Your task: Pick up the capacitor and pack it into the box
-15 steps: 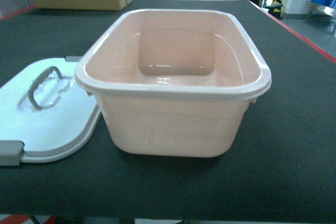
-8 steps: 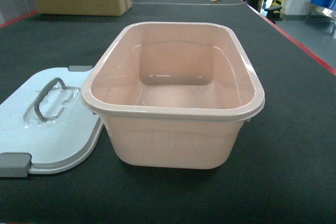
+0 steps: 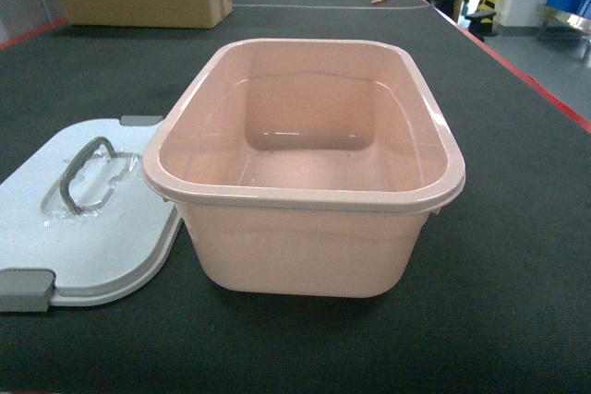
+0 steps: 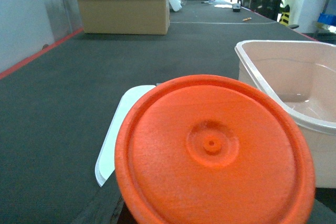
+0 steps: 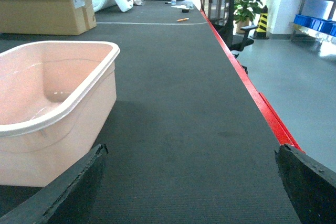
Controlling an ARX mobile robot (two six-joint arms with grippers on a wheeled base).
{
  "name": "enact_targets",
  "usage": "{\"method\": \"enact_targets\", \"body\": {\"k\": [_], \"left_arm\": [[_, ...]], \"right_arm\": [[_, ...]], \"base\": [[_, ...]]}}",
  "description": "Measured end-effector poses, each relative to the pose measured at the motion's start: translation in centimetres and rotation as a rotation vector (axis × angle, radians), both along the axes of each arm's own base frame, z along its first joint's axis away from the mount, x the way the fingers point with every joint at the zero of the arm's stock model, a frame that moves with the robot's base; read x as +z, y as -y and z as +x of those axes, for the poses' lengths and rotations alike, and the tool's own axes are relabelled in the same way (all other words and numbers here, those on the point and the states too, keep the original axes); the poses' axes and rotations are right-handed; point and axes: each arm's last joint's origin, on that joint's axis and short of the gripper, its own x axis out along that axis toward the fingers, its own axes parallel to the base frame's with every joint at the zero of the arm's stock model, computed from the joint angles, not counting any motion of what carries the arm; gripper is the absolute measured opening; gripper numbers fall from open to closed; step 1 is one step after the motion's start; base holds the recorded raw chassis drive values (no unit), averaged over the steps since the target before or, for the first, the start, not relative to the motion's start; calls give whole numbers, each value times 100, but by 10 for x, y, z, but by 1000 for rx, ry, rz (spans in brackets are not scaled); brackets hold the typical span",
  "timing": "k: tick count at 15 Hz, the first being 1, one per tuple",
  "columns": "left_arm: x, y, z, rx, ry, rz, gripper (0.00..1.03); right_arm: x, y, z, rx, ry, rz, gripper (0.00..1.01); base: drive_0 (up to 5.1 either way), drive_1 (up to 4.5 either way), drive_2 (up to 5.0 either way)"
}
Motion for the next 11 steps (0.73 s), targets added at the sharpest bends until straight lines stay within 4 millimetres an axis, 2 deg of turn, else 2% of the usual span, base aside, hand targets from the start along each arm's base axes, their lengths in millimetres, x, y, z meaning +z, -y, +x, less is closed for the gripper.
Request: {"method": "enact_targets", "body": {"k": [6,7,8,10,11], "left_arm": [[0,0,0,0,0,0,44],[-1,0,0,57,-43,4,44],[0,6,8,134,-83,18,44],[29,14,37,228,-33,27,44],[49,22,60,210,28,19,44]], "right_arm": [[0,0,0,0,0,0,98],[0,0,0,0,0,0,98],[0,0,0,-1,-1,0,98],[0,0,0,-1,0,0,98],[0,0,0,0,0,0,98]], "base": [[0,0,0],[0,0,0],[0,0,0],[0,0,0],[0,0,0]]}}
